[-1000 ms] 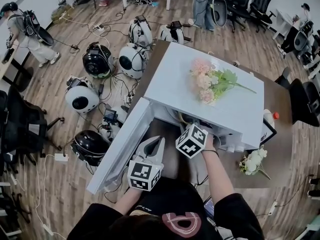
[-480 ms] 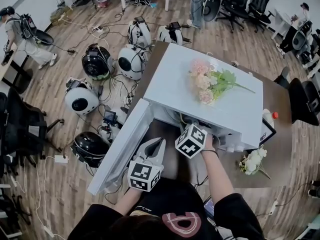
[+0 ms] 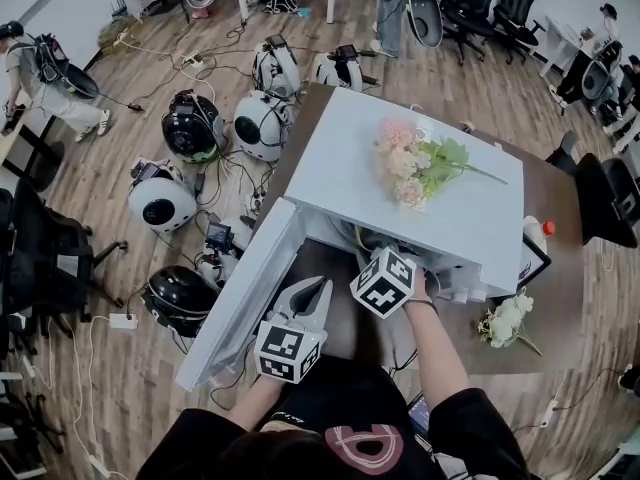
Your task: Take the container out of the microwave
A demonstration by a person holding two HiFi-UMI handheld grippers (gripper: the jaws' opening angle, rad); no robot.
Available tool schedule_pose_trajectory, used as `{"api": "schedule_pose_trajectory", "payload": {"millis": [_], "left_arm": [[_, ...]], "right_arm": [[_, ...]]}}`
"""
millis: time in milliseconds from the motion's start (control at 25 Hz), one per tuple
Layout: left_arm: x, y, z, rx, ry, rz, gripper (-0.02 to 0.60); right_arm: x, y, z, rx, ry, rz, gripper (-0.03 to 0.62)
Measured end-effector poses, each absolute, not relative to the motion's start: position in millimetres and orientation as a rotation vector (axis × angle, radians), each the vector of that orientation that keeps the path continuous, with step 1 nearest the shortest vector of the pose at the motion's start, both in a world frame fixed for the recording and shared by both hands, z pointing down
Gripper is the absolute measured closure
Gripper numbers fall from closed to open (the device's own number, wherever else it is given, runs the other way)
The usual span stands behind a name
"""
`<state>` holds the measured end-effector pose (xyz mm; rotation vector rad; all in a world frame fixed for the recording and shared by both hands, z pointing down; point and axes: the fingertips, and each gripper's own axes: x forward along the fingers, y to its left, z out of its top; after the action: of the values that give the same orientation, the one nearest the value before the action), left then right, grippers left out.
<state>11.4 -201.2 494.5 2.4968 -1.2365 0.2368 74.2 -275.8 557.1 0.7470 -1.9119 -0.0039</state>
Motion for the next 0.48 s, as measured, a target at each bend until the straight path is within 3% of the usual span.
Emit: {"api": "schedule_pose_trajectory", "payload": {"millis": [480], "left_arm": [[8.7, -200.4, 496.2, 2.5, -1.246, 0.242, 0.572]], "right_arm": [[70.0, -258.5, 546.2, 0.726, -1.95, 0.032, 0.559]]}}
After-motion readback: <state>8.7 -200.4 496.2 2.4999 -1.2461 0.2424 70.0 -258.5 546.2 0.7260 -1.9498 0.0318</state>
